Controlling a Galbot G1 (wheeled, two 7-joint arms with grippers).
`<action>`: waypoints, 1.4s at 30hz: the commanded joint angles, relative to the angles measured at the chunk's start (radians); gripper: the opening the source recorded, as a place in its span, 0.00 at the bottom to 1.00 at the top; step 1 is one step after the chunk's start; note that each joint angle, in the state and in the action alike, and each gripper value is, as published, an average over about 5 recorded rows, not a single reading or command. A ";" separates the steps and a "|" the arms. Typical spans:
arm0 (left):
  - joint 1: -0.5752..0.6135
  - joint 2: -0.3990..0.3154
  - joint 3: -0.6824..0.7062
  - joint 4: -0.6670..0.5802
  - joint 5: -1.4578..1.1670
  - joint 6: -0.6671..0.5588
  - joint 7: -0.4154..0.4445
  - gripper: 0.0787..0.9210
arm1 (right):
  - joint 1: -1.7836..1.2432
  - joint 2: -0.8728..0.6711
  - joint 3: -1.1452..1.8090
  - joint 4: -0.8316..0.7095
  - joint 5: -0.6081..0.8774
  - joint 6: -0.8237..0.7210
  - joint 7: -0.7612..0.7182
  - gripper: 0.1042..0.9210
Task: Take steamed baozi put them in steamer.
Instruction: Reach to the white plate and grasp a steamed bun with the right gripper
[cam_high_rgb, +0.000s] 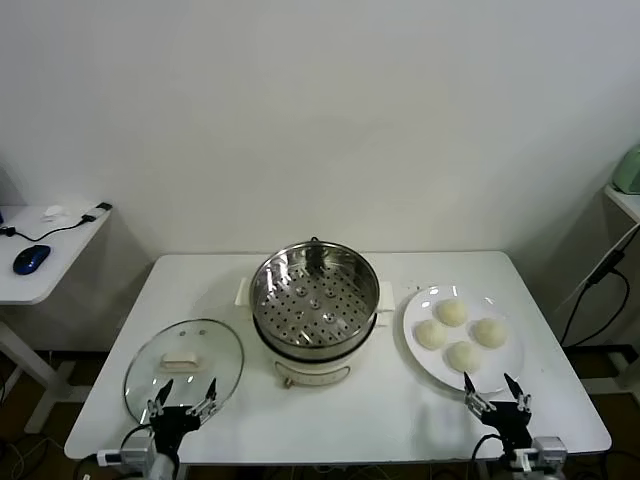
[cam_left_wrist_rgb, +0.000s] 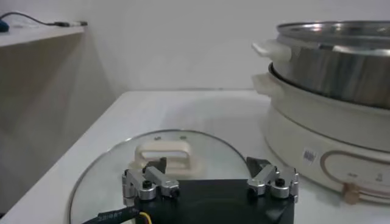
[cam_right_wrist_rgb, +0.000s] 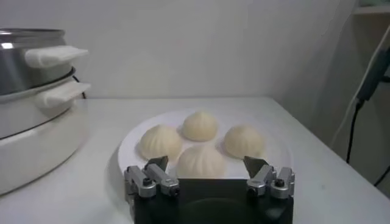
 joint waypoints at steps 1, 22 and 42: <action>-0.007 0.005 0.006 -0.008 -0.002 -0.014 -0.008 0.88 | 0.239 -0.145 -0.008 -0.068 -0.026 -0.100 -0.033 0.88; -0.003 0.005 0.006 -0.006 -0.010 -0.028 -0.008 0.88 | 1.865 -0.582 -1.803 -0.730 -0.149 0.159 -1.182 0.88; -0.015 0.008 0.001 0.033 -0.026 -0.038 -0.004 0.88 | 1.712 -0.172 -1.875 -1.129 -0.192 0.152 -1.181 0.88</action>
